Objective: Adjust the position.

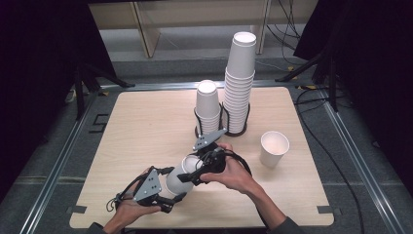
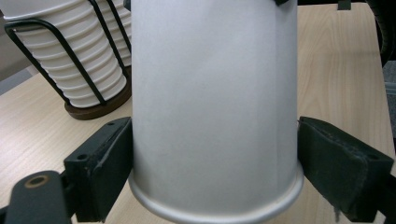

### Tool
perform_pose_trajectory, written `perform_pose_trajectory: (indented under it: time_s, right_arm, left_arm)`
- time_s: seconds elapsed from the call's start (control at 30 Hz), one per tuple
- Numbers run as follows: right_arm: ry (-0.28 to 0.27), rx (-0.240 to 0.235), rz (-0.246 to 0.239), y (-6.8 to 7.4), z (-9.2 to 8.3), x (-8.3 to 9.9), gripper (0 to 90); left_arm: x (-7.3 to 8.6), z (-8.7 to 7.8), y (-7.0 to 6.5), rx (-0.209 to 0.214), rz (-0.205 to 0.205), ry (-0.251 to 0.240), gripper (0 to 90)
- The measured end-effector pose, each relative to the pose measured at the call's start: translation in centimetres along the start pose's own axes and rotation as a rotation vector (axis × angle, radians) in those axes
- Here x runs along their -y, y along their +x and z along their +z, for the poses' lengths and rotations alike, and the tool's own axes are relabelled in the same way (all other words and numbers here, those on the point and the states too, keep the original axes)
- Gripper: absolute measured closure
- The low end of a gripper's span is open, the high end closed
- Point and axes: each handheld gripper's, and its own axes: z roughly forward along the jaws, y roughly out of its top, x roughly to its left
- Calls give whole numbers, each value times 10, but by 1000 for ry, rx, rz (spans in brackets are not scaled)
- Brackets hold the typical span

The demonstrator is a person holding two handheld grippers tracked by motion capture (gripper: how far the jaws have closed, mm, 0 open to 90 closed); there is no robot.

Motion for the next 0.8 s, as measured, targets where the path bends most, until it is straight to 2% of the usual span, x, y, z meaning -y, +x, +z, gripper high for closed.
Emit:
perform_pose_trajectory:
  time_s: [0.07, 0.13, 0.17, 0.23, 0.33, 0.47, 0.53, 0.6, 0.63, 0.67, 0.7, 0.73, 0.77, 0.8]
  right_arm:
    - [-11, -15, 5, 0, -1, 0, 230]
    - [-17, -6, 19, 0, -4, 0, 235]
    - [-19, 2, 21, 0, -5, 0, 236]
    - [-29, 12, 7, -2, -8, -1, 238]
    - [-58, 17, 14, -5, -12, -1, 240]
    - [-103, 36, 46, -10, -22, 0, 241]
    - [-122, 41, 76, -11, -27, 0, 241]
    - [-147, 42, 75, -13, -30, 0, 241]
    - [-160, 37, 90, -12, -31, -1, 241]
    - [-169, 31, 105, -12, -32, -1, 241]
    - [-198, 6, 122, -13, -33, -1, 241]
    - [-206, 8, 126, -13, -34, -1, 241]
    - [-212, -9, 144, -11, -34, -1, 241]
    - [-227, -13, 125, -12, -33, -1, 241]
  left_arm:
    - [1, 0, 0, 0, -17, -27, 109]
    - [2, 1, 1, -9, -29, -62, 91]
    - [2, 0, 2, -8, -43, -68, 94]
    - [3, -2, 4, -12, -68, -112, 126]
    - [2, -3, 5, -10, -79, -153, 141]
    - [2, -5, 6, -37, -100, -142, 145]
    - [2, -5, 7, -48, -117, -179, 145]
    - [1, -7, 7, -54, -119, -190, 145]
    - [2, -5, 7, -55, -120, -216, 145]
    - [1, -8, 7, -67, -124, -209, 145]
    - [1, -8, 8, -66, -127, -223, 145]
    - [1, -10, 10, -69, -124, -219, 144]
    - [1, -10, 10, -66, -137, -240, 139]
    - [0, -11, 11, -67, -140, -234, 130]
